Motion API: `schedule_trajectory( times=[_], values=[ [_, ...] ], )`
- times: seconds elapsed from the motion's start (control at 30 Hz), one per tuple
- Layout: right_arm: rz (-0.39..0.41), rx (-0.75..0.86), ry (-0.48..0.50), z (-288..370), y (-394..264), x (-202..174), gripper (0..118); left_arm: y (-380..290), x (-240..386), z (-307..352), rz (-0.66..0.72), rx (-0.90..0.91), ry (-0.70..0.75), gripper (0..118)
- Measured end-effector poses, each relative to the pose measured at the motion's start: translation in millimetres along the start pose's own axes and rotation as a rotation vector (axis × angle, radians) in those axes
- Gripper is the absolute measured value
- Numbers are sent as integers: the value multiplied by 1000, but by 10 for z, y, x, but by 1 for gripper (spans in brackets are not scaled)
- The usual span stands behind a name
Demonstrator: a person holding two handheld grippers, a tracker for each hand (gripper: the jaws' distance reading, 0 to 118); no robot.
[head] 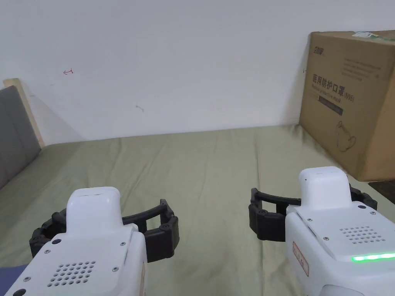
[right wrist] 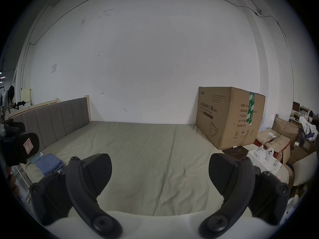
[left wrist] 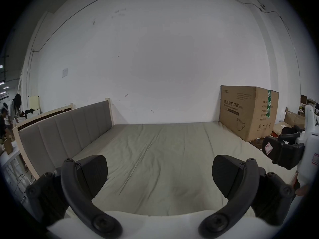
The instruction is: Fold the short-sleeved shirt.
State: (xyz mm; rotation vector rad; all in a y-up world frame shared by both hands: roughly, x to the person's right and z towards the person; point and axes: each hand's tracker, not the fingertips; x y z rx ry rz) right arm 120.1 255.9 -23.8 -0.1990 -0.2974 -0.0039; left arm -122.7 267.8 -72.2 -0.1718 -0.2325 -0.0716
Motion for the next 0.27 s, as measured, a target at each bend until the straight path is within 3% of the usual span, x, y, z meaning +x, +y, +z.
schedule_trajectory(
  times=[0.1,0.27],
  values=[
    [8,-2,0,-9,-9,-7,113,-4,14,-15,-17,11,-2,114],
    [7,-2,0,-19,-20,-8,113,46,-12,-32,54,-25,-16,118]
  ],
)
